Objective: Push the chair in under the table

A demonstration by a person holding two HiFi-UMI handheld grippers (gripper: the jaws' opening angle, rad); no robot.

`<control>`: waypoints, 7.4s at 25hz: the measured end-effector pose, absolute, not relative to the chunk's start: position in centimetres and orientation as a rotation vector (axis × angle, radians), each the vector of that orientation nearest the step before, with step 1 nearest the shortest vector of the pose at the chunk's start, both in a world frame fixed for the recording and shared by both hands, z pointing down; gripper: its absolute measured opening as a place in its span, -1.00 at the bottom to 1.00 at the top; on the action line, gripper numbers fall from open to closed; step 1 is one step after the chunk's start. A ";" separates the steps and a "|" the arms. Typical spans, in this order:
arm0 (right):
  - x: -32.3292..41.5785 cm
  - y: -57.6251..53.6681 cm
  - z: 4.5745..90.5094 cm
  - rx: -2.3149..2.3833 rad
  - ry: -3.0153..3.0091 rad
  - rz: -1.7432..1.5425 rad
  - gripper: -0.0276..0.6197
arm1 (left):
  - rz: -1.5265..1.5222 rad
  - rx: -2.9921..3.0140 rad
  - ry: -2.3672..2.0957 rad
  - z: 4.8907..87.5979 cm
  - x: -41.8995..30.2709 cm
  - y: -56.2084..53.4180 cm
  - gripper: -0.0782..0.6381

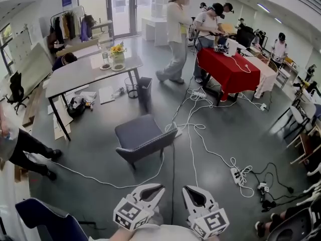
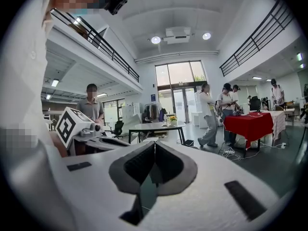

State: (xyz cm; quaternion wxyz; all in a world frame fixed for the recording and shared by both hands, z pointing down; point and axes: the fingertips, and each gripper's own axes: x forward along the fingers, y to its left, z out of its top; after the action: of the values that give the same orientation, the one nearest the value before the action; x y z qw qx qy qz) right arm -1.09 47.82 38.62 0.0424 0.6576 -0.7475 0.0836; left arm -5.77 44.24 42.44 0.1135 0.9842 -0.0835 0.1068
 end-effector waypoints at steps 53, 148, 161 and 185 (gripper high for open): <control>12.4 12.9 40.4 1.273 -2.687 0.216 -0.91 | 0.202 2.680 -0.977 43.4 6.4 11.6 -0.70; 9.2 14.2 58.9 0.653 -2.073 -0.111 -0.54 | 1.277 2.756 -0.652 59.8 0.8 15.0 -0.40; 9.3 12.3 58.9 0.671 -2.087 -0.105 -0.54 | 1.285 2.741 -0.655 59.5 0.8 12.9 -0.40; 11.6 0.0 59.3 0.711 -2.119 -0.173 -0.54 | 1.279 2.764 -0.770 59.9 3.2 0.7 -0.38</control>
State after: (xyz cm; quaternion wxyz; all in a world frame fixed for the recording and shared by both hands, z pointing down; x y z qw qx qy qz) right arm 11.56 0.01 59.30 0.4349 0.2854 -0.8512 -0.0695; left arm 3.20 0.73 59.88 0.0001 0.8799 -0.2452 0.4070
